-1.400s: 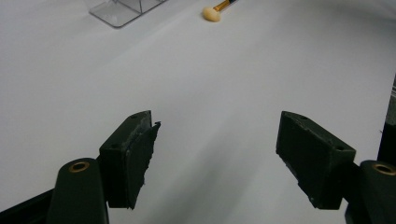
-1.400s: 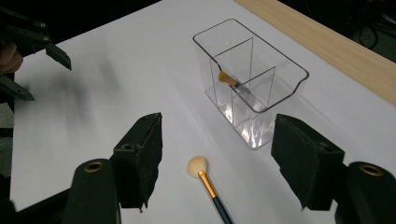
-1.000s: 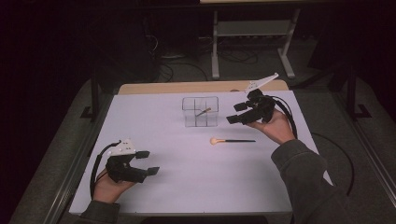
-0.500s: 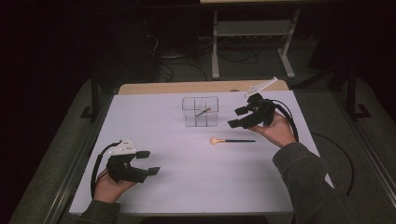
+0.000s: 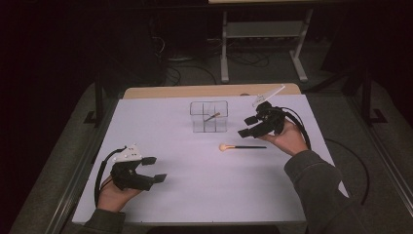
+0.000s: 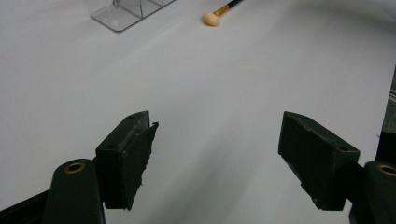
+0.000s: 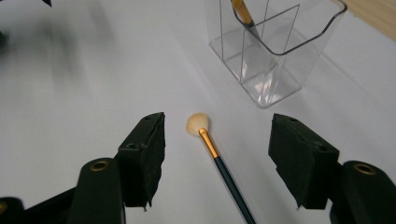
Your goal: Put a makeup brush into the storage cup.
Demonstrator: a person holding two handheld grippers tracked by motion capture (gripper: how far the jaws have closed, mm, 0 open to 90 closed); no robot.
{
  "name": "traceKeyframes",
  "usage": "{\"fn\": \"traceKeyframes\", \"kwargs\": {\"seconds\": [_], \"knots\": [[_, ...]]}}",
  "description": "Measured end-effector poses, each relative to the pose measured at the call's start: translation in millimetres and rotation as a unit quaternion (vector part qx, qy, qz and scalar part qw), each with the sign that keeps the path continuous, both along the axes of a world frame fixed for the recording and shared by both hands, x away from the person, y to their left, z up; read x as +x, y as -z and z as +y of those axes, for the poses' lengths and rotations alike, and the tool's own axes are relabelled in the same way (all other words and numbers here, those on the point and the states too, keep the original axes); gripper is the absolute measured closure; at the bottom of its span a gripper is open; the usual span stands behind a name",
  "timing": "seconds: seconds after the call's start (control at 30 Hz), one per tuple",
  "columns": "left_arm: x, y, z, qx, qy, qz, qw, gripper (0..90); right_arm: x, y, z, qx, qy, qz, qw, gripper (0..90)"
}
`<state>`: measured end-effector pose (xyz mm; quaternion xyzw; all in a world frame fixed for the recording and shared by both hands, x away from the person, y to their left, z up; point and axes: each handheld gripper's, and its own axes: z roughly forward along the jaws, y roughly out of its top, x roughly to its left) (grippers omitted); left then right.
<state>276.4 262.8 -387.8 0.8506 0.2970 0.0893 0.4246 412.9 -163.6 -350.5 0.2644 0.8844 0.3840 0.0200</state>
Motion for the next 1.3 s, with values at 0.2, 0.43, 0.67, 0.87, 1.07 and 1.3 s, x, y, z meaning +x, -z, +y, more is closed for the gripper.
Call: {"fn": "traceKeyframes", "kwargs": {"seconds": [0.2, 0.43, 0.67, 0.87, 1.07, 1.3], "knots": [[-0.2, -1.2, 0.8, -0.007, -0.003, -0.001, 1.0, 25.2, 1.8, 11.8, 5.2, -0.017, -0.002, 0.001, 0.9998, 36.7], [-0.1, -1.7, 0.9, -0.007, -0.003, -0.002, 1.0, 25.2, 8.0, 23.6, 10.7, -0.034, -0.009, 0.012, 0.9993, 39.5], [0.1, -1.8, 3.9, -0.008, -0.005, -0.002, 0.9999, 25.2, 12.2, 34.3, 19.0, -0.058, -0.024, 0.0, 0.9981, 42.2], [0.2, -2.8, 4.4, -0.007, -0.005, -0.005, 0.9999, 25.2, 11.5, 46.8, 24.9, -0.078, -0.034, -0.006, 0.9964, 45.6], [0.2, -2.4, 4.5, -0.009, -0.006, -0.005, 0.9999, 25.1, 12.7, 54.1, 24.3, -0.083, -0.035, -0.003, 0.9959, 48.3], [0.3, -2.5, 4.2, -0.007, -0.003, -0.005, 1.0, 25.1, 14.0, 57.3, 25.3, -0.083, -0.038, 0.0, 0.9958, 52.4]]}}
